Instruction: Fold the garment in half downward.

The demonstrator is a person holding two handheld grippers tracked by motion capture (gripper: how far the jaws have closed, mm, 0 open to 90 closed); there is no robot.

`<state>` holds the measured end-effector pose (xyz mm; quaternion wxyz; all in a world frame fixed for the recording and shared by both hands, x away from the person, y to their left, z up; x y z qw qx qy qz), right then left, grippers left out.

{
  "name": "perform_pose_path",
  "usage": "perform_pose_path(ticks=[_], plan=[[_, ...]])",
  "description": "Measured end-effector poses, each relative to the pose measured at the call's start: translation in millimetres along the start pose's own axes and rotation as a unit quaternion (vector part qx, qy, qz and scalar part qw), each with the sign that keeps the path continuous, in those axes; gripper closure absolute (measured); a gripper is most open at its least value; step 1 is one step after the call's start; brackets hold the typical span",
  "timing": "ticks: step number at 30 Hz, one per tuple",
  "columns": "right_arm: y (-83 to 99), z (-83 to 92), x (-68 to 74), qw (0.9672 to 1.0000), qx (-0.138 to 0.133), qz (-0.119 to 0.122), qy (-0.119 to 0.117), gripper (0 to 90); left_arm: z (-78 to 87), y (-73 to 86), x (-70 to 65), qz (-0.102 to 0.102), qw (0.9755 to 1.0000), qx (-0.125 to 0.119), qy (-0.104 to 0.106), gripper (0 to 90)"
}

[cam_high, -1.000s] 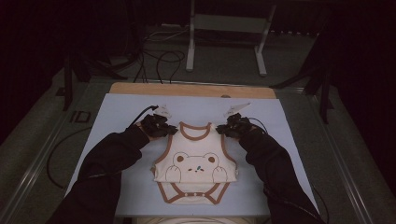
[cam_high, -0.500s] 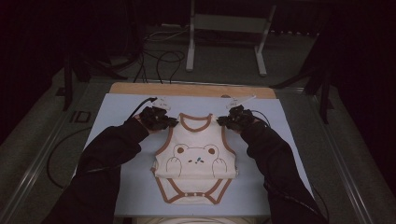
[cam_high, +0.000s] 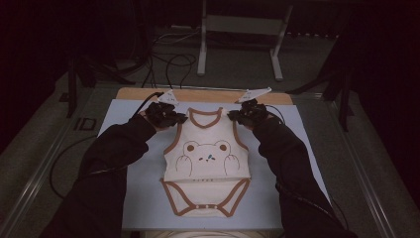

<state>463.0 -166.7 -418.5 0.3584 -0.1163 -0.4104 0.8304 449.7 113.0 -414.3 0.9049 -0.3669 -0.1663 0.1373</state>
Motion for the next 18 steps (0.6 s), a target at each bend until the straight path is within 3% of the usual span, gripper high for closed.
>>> perform_pose_path(ticks=[8, 15, 18], plan=[[-20.5, 6.4, -5.7, 0.9999, -0.014, 0.002, 0.010, 82.4, 12.0, -11.1, 14.0, -0.003, 0.9998, -0.007, -0.020, 86.7], [-40.0, 11.9, -10.9, 0.9991, -0.029, 0.010, 0.030, 82.4, 27.9, -30.6, 25.5, -0.015, 0.9984, -0.034, -0.042, 86.7], [-48.2, 17.3, -11.0, 0.9981, -0.048, 0.013, 0.036, 82.4, 31.0, -35.6, 26.8, -0.017, 0.9978, -0.041, -0.050, 86.7]])
Point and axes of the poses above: each handheld gripper's, and its own axes: z roughly backward along the jaws, y roughly out of its underside, x roughly to its left, the point moved 3 cm from there along -z, roughly forward along the jaws, and after that the axes turned 11 degrees about -z, right-handed, at the moved point
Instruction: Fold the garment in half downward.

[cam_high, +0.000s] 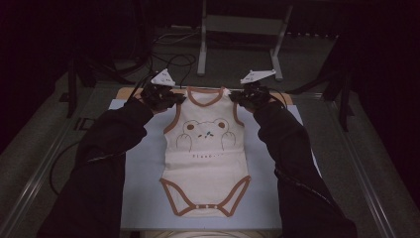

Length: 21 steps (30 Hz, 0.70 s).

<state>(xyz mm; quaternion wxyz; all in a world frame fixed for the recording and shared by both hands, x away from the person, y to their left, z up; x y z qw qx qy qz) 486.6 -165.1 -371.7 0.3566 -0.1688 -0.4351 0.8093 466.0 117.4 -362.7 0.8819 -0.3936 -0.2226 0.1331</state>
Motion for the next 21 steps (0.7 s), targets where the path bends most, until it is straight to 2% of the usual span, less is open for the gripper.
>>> perform_pose_path(ticks=[3, 4, 6, 13, 21], plan=[[-3.4, 4.7, 2.2, 0.9999, -0.010, -0.001, -0.001, 82.4, 0.0, 1.1, -1.5, -0.004, 1.0000, 0.001, -0.005, 86.6], [-2.6, 5.8, 3.0, 1.0000, -0.010, 0.002, -0.002, 82.4, -0.8, 2.3, -2.5, 0.001, 1.0000, -0.004, -0.003, 86.6], [0.5, 6.2, 5.0, 1.0000, -0.009, 0.004, -0.003, 82.4, -2.5, 6.0, -5.8, -0.003, 1.0000, 0.004, -0.002, 86.6], [18.6, 6.8, 9.3, 0.9999, 0.002, 0.007, -0.012, 82.4, -9.5, 19.2, -17.3, 0.002, 0.9999, 0.010, 0.010, 86.5], [36.0, 13.7, 18.6, 0.9996, 0.000, 0.004, -0.026, 82.4, -6.4, 26.5, -32.6, -0.004, 0.9997, 0.004, 0.022, 86.5]])
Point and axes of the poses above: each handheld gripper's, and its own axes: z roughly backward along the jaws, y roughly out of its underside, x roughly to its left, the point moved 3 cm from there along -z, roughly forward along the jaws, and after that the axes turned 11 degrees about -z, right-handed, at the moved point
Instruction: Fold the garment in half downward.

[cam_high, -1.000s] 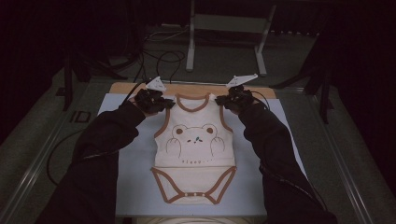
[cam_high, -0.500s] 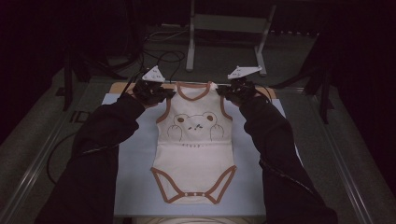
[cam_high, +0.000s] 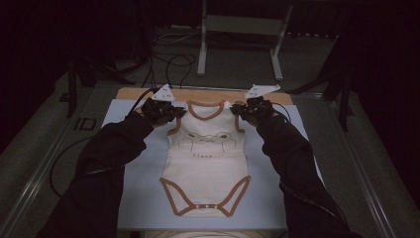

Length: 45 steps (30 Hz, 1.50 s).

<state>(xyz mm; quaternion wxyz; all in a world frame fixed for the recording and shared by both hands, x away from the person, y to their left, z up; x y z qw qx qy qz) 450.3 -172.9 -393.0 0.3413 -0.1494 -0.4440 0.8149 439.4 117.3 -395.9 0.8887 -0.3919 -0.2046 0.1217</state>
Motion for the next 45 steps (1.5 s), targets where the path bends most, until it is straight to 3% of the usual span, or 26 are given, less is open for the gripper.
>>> perform_pose_path(ticks=[13, 21, 26, 40, 45], plan=[[28.6, 15.2, 22.2, 0.9998, 0.002, 0.007, -0.020, 82.4, 6.5, 7.7, -35.8, -0.016, 0.9995, -0.006, 0.025, 86.5], [46.5, 30.7, 37.4, 0.9992, -0.010, 0.006, -0.038, 82.3, 13.8, 10.5, -60.0, -0.030, 0.9987, -0.016, 0.038, 86.5], [59.7, 37.3, 51.1, 0.9989, -0.005, 0.022, -0.041, 82.3, 13.7, 18.4, -73.0, -0.038, 0.9981, -0.006, 0.048, 86.5], [95.4, 41.2, 66.4, 0.9973, 0.007, -0.003, -0.073, 82.3, 11.9, 45.4, -104.1, -0.030, 0.9965, 0.004, 0.078, 86.4], [110.6, 38.2, 77.6, 0.9956, 0.025, -0.004, -0.090, 82.3, 12.7, 56.0, -117.7, -0.025, 0.9958, 0.003, 0.088, 86.4]])
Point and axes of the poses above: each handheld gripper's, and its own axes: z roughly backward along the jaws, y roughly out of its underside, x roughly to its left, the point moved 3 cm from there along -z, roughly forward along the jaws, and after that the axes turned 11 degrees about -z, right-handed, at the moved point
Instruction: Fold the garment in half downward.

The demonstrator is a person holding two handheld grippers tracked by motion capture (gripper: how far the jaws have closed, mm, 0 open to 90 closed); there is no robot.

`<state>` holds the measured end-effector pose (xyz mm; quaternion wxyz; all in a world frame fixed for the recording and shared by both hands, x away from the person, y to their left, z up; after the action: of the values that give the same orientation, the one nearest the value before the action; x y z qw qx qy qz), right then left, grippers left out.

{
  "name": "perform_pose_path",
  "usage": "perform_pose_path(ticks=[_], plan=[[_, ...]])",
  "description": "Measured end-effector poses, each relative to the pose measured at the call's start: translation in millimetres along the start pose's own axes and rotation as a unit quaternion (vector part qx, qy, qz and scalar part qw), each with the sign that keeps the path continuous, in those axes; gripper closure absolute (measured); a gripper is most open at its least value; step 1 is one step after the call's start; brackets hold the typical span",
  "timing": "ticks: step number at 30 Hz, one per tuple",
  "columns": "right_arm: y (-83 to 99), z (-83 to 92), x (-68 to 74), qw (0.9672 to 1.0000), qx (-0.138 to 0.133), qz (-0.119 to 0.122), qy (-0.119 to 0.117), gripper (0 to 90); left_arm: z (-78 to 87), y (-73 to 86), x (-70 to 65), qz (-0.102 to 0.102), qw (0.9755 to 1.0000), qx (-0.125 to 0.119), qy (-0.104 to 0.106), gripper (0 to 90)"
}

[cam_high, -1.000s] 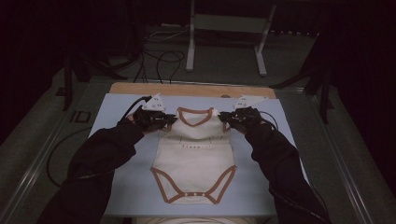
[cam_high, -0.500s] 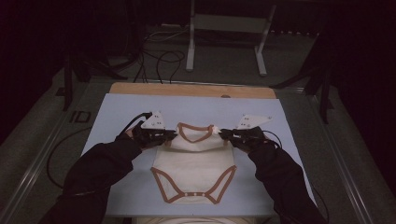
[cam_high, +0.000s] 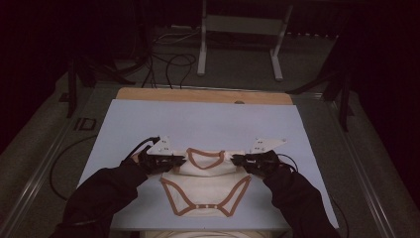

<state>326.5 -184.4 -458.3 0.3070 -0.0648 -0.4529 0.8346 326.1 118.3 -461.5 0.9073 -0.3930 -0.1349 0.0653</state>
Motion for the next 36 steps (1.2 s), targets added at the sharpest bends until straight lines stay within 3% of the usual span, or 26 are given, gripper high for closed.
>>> perform_pose_path(ticks=[12, 18, 23, 25, 28, 31, 32, 36], plan=[[31.7, -7.4, 14.6, 0.9990, 0.033, -0.016, -0.024, 82.2, -9.4, 25.9, -40.3, 0.007, 0.9996, 0.007, 0.025, 85.8], [45.9, -7.5, 21.0, 0.9984, 0.042, -0.019, -0.033, 82.0, -13.5, 37.8, -51.7, 0.007, 0.9995, 0.016, 0.028, 85.8], [55.8, -6.5, 22.8, 0.9976, 0.046, -0.036, -0.038, 81.6, -17.2, 46.1, -56.4, 0.026, 0.9988, 0.021, 0.036, 85.2], [60.0, -7.5, 23.8, 0.9967, 0.055, -0.040, -0.044, 78.2, -18.1, 47.6, -58.7, 0.024, 0.9986, 0.023, 0.041, 84.4], [62.9, -7.8, 22.6, 0.9964, 0.055, -0.047, -0.045, 62.3, -15.9, 47.4, -58.2, 0.041, 0.9984, 0.016, 0.037, 70.8], [60.9, -6.5, 19.1, 0.9967, 0.045, -0.053, -0.042, 53.8, -10.8, 44.0, -56.7, 0.049, 0.9984, 0.002, 0.029, 56.3], [59.6, -6.2, 18.0, 0.9966, 0.041, -0.055, -0.045, 53.0, -9.5, 42.3, -56.6, 0.053, 0.9982, -0.001, 0.030, 51.8], [54.0, -6.6, 18.3, 0.9964, 0.038, -0.055, -0.052, 53.4, -10.0, 34.5, -60.4, 0.046, 0.9978, -0.002, 0.047, 50.0]])
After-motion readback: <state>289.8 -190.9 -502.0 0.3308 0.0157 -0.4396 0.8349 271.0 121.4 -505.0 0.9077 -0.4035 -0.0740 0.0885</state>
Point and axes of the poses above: each handheld gripper's, and its own axes: z roughly backward along the jaws, y roughly out of its underside, x roughly to its left, the point moved 3 cm from there along -z, roughly forward along the jaws, and after that the axes turned 11 degrees about -z, right-handed, at the moved point
